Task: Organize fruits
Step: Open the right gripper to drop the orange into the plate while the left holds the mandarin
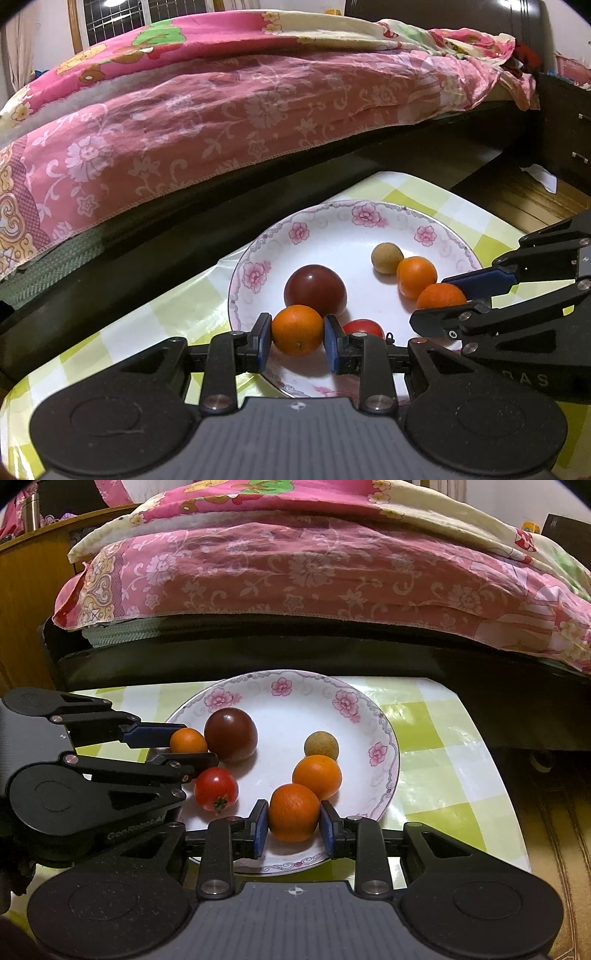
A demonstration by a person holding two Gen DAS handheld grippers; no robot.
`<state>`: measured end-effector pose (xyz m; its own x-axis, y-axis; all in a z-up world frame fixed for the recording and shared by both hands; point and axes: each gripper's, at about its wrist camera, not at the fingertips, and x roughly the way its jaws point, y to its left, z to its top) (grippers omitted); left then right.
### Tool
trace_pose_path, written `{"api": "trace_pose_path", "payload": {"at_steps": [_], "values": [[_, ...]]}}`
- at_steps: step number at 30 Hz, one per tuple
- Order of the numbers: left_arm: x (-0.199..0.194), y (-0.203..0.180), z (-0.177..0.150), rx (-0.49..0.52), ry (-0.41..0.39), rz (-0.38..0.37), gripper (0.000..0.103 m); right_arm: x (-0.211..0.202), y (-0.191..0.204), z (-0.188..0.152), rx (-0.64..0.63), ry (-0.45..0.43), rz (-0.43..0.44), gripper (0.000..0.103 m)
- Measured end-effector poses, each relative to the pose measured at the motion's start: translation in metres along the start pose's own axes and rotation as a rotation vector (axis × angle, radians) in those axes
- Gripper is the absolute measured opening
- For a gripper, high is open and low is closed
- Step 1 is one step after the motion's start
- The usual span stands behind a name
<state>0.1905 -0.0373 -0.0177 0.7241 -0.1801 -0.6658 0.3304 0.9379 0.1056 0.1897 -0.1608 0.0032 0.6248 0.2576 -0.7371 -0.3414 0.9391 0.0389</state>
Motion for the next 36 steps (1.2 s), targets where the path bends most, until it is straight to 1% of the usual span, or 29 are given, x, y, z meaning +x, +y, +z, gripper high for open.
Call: {"api": "trace_pose_path", "payload": {"at_steps": [4, 20, 36], "values": [[-0.005, 0.000, 0.003, -0.002, -0.008, -0.001, 0.038, -0.003, 0.000, 0.000, 0.003, -0.011, 0.000, 0.027], [-0.032, 0.001, 0.007, 0.001, -0.035, 0.005, 0.038, -0.019, 0.000, 0.000, 0.011, -0.051, -0.018, 0.028], [-0.045, 0.003, 0.004, -0.010, -0.038, 0.000, 0.038, -0.024, 0.002, -0.001, 0.012, -0.058, -0.012, 0.028]]}}
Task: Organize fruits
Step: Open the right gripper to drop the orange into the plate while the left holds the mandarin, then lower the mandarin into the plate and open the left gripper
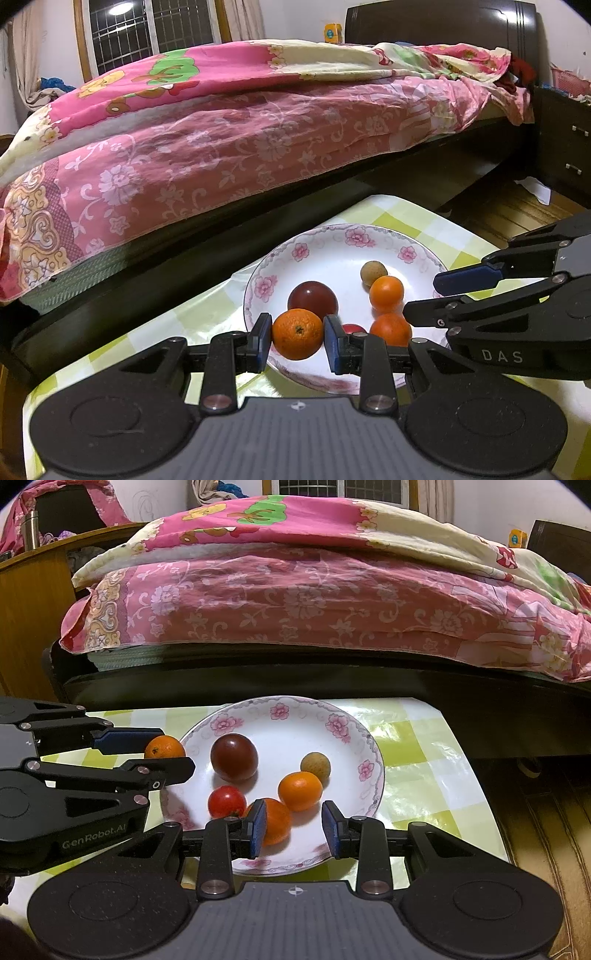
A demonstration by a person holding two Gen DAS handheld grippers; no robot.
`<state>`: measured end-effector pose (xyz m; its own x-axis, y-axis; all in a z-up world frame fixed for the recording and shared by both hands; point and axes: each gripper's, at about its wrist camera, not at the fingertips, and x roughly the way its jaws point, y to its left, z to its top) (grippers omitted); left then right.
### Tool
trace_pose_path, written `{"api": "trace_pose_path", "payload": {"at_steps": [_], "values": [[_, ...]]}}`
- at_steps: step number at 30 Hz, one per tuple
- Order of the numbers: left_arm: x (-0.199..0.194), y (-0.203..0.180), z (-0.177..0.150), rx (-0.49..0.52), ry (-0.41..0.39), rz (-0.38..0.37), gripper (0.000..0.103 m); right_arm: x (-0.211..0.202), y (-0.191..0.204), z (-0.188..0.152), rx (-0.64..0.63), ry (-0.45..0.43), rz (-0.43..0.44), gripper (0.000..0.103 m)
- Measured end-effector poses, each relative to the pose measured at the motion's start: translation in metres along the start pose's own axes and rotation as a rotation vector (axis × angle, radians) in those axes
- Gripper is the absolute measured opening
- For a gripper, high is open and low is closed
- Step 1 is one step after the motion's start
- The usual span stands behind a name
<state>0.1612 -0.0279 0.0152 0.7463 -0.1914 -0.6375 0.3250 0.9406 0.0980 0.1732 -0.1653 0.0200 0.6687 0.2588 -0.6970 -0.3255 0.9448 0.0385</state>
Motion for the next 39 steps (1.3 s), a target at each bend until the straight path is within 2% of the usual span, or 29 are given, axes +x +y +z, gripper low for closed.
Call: {"api": "trace_pose_path", "payload": {"at_steps": [12, 24, 33, 39], "values": [[-0.020, -0.001, -0.009, -0.002, -0.013, -0.023, 0.038, -0.018, 0.011, -0.007, -0.003, 0.000, 0.005, 0.028], [-0.040, 0.006, -0.035, 0.012, 0.016, -0.060, 0.038, -0.032, 0.030, -0.028, -0.027, 0.035, 0.033, 0.028], [-0.036, 0.014, -0.063, 0.007, 0.070, -0.114, 0.038, -0.019, 0.039, -0.045, -0.044, 0.092, 0.096, 0.028], [-0.030, 0.018, -0.059, -0.015, 0.055, -0.119, 0.038, -0.012, 0.044, -0.048, -0.047, 0.106, 0.123, 0.028]]}}
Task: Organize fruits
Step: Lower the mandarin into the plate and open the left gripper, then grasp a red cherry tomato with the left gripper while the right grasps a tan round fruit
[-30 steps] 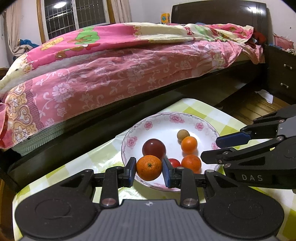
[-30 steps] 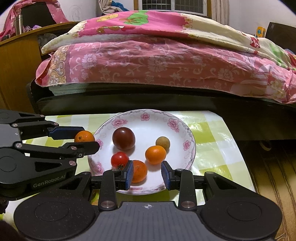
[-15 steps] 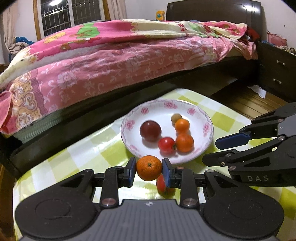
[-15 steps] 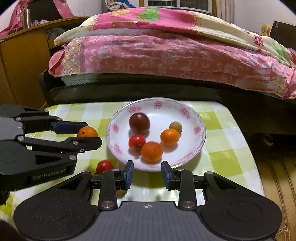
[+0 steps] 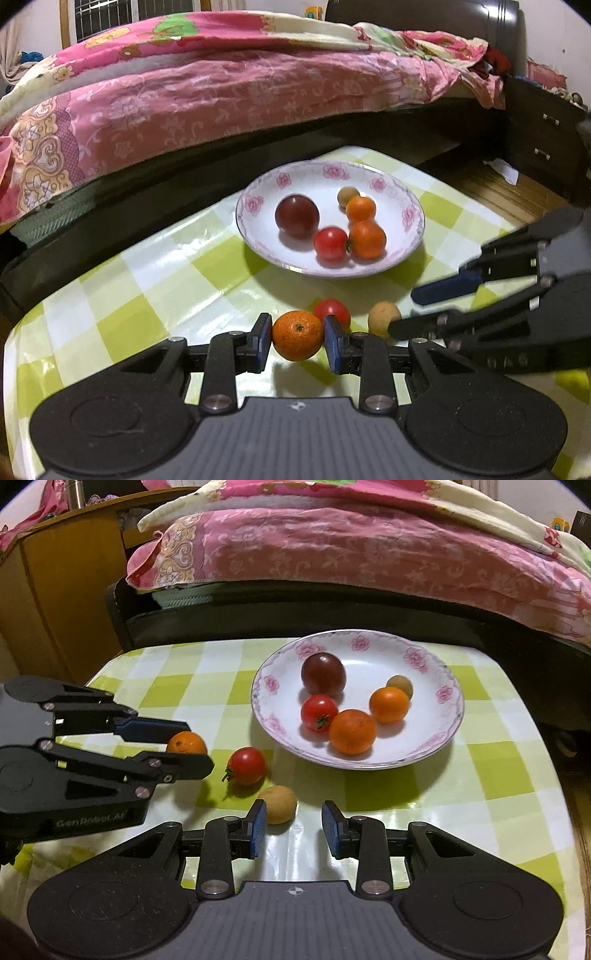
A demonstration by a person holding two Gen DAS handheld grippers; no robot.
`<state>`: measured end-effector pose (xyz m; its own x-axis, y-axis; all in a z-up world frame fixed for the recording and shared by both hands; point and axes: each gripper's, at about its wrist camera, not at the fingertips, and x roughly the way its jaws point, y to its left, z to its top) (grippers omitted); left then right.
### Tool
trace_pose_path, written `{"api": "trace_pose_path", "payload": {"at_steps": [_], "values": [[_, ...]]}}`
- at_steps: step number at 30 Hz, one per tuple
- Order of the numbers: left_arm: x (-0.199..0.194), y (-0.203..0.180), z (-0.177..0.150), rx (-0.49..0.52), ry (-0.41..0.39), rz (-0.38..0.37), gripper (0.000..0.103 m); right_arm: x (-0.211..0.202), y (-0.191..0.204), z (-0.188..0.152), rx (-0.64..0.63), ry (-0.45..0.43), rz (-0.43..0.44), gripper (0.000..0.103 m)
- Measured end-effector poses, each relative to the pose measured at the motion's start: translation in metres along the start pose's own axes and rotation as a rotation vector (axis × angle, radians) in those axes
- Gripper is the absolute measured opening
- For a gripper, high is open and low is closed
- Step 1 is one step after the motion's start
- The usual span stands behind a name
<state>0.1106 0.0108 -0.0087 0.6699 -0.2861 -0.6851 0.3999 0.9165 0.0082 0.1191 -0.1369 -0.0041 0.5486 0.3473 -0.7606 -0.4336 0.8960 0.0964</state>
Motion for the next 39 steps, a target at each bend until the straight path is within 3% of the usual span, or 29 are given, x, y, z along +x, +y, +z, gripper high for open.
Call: {"api": "trace_pose_path", "payload": {"at_steps": [7, 16, 20, 36, 39], "values": [[0.016, -0.004, 0.027, 0.002, -0.055, -0.008, 0.038, 0.000, -0.003, 0.002, 0.014, -0.009, 0.018, 0.028], [0.049, -0.007, 0.051, -0.009, -0.057, 0.024, 0.042, -0.001, -0.007, 0.003, 0.039, -0.013, 0.027, 0.028], [0.051, -0.005, 0.050, -0.007, -0.057, 0.032, 0.052, 0.000, -0.007, 0.004, 0.038, -0.011, 0.033, 0.028], [0.016, -0.006, 0.011, 0.023, 0.007, -0.004, 0.052, 0.000, -0.002, 0.003, 0.014, 0.003, 0.029, 0.030], [0.018, -0.005, 0.009, 0.024, 0.011, -0.007, 0.052, 0.003, 0.001, 0.002, -0.007, 0.008, 0.032, 0.035]]}}
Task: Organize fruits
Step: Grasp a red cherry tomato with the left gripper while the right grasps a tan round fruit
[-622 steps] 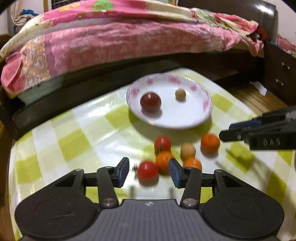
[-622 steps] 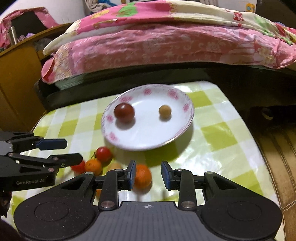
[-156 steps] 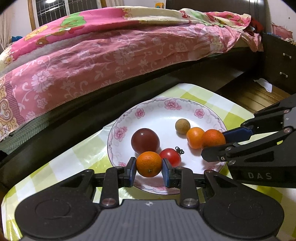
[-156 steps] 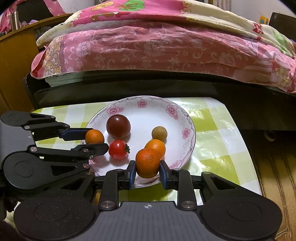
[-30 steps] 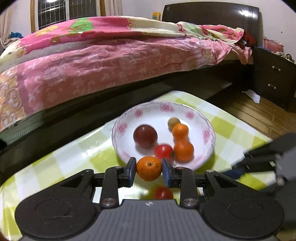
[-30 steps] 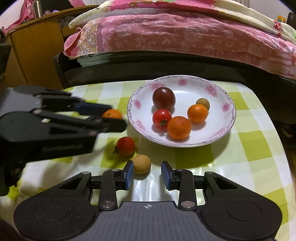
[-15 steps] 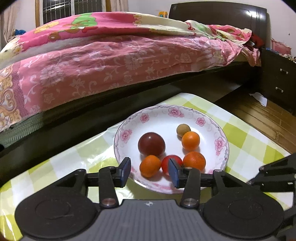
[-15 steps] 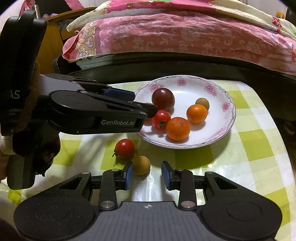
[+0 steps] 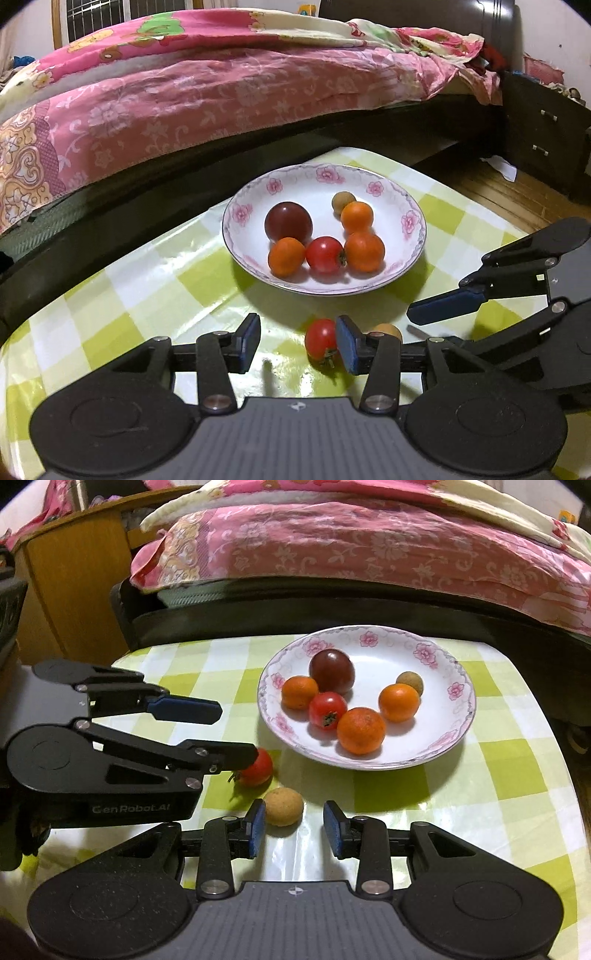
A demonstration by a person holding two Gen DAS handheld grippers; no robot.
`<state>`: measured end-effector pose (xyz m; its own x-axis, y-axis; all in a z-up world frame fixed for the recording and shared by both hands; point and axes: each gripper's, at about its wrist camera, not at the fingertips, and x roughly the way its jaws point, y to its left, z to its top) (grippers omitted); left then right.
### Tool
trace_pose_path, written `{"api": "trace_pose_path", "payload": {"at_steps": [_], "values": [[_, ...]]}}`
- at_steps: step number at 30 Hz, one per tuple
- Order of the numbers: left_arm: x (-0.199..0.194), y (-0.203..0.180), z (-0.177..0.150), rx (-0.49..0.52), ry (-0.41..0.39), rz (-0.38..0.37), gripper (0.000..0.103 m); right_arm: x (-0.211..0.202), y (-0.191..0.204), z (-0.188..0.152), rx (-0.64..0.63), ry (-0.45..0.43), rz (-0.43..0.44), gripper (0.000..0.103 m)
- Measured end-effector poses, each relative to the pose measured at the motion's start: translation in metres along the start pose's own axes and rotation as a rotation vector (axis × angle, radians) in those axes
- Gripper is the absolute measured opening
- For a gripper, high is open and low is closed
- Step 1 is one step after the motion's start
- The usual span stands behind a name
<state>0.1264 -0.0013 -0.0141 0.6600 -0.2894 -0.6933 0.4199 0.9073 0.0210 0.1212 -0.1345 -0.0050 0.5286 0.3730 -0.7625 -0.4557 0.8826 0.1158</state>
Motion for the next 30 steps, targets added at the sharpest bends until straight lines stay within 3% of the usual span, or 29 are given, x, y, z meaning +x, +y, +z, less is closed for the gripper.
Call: {"api": "trace_pose_path", "payload": {"at_steps": [11, 13, 15, 30], "values": [[0.000, 0.013, -0.002, -0.048, 0.003, -0.038, 0.052, 0.010, 0.003, 0.003, -0.011, 0.013, 0.006, 0.036], [0.000, 0.014, -0.002, -0.060, 0.006, -0.044, 0.052, 0.009, 0.004, 0.004, -0.012, 0.010, -0.003, 0.028], [0.000, 0.012, -0.003, -0.054, 0.006, -0.048, 0.052, 0.009, 0.001, 0.004, 0.001, 0.016, 0.002, 0.023], [0.017, -0.014, -0.011, -0.007, 0.009, -0.103, 0.053, -0.008, -0.008, -0.007, -0.019, 0.041, -0.082, 0.023]]}}
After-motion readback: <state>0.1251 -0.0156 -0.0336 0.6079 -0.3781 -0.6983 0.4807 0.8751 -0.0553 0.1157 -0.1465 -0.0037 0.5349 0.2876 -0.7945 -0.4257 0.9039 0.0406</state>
